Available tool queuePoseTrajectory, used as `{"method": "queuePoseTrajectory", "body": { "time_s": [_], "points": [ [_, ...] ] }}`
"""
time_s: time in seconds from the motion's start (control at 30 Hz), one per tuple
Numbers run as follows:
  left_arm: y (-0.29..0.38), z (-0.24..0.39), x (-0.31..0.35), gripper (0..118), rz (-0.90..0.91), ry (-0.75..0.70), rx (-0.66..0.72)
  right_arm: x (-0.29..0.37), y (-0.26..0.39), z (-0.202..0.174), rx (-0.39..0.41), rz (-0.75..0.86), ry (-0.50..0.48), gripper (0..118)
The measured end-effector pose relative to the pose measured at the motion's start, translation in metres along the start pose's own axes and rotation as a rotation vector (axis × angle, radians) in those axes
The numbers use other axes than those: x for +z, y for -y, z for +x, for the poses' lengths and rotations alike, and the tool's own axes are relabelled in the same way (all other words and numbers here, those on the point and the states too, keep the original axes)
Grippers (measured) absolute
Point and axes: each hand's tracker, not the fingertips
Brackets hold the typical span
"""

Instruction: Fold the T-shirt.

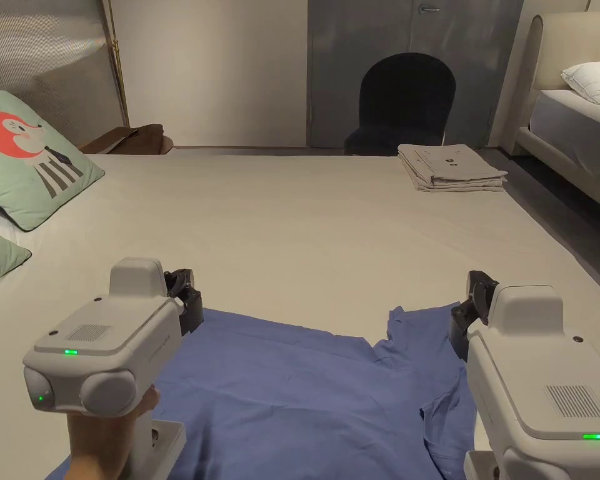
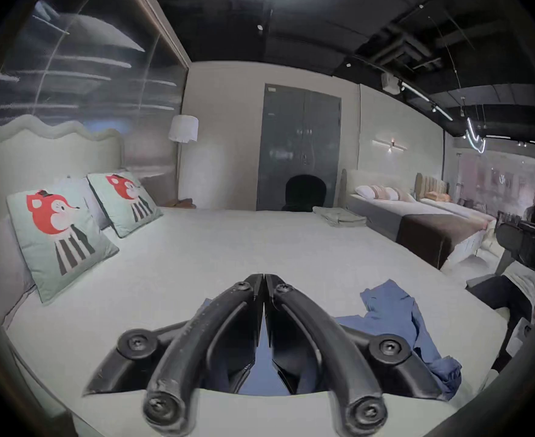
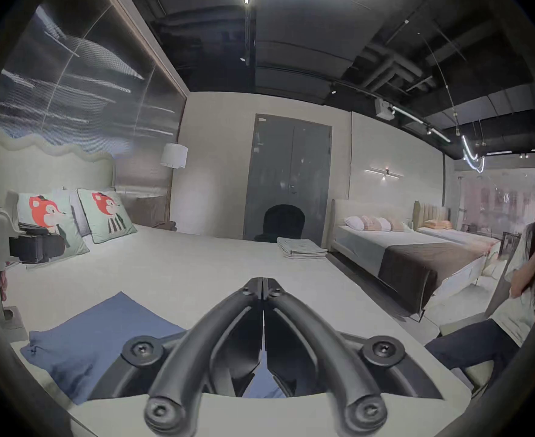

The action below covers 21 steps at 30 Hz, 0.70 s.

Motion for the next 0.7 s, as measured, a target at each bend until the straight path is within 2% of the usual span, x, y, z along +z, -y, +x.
{"method": "queuePoseTrajectory", "body": {
  "time_s": [0.13,0.47,0.53,0.57,0.63,0.67,0.7],
  "points": [
    [-0.015,-0.014,-0.041,0,-0.121,0.050,-0.015,-0.016,0.001,0.004,0.010,-0.002,0.004,0],
    [-0.003,-0.060,-0.201,0,-0.470,0.013,-0.150,-0.084,0.021,0.020,0.024,-0.059,0.052,0],
    [0.006,-0.070,-0.229,3,-0.520,-0.023,-0.138,-0.097,0.027,0.023,0.031,-0.078,0.064,0],
    [0.011,-0.077,-0.244,22,-0.560,-0.012,-0.122,-0.104,0.031,0.024,0.032,-0.086,0.070,0],
    [0.022,-0.089,-0.272,72,-0.648,-0.033,-0.094,-0.115,0.040,0.026,0.033,-0.107,0.081,0],
    [0.028,-0.093,-0.282,90,-0.694,-0.057,-0.071,-0.121,0.045,0.027,0.032,-0.118,0.086,0],
    [0.033,-0.098,-0.293,92,-0.720,-0.083,-0.050,-0.125,0.049,0.027,0.031,-0.128,0.089,0]
  ]
}}
